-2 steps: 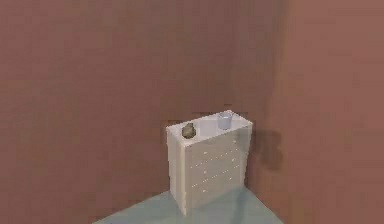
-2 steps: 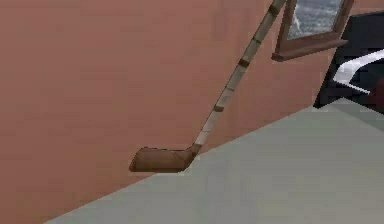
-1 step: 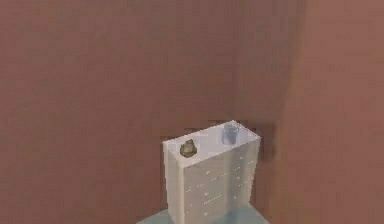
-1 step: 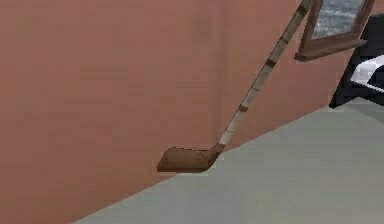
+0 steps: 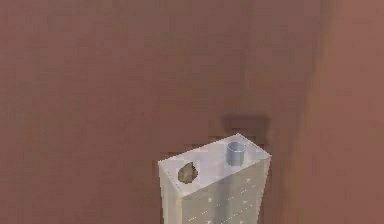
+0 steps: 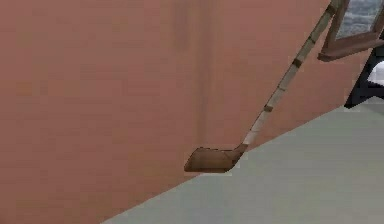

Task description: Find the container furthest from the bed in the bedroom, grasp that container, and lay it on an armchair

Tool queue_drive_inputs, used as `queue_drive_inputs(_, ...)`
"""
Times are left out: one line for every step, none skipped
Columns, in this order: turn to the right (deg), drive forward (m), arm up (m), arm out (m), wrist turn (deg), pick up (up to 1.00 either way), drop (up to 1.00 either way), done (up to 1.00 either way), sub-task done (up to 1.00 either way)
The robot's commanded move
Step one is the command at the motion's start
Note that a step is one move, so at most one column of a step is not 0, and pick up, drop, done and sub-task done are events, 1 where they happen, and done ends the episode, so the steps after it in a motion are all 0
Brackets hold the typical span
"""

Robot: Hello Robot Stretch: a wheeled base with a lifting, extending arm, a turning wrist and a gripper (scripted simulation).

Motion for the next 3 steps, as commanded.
queue_drive_inputs(45.0, 0.0, 0.0, 0.0, 0.0, 0.0, 0.0, 0.0, 0.0)
queue_drive_inputs(36.0, 0.0, 0.0, 0.0, 0.0, 0.0, 0.0, 0.0, 0.0)
queue_drive_inputs(0.0, 0.35, 0.0, 0.0, 0.0, 0.0, 0.0, 0.0, 0.0)
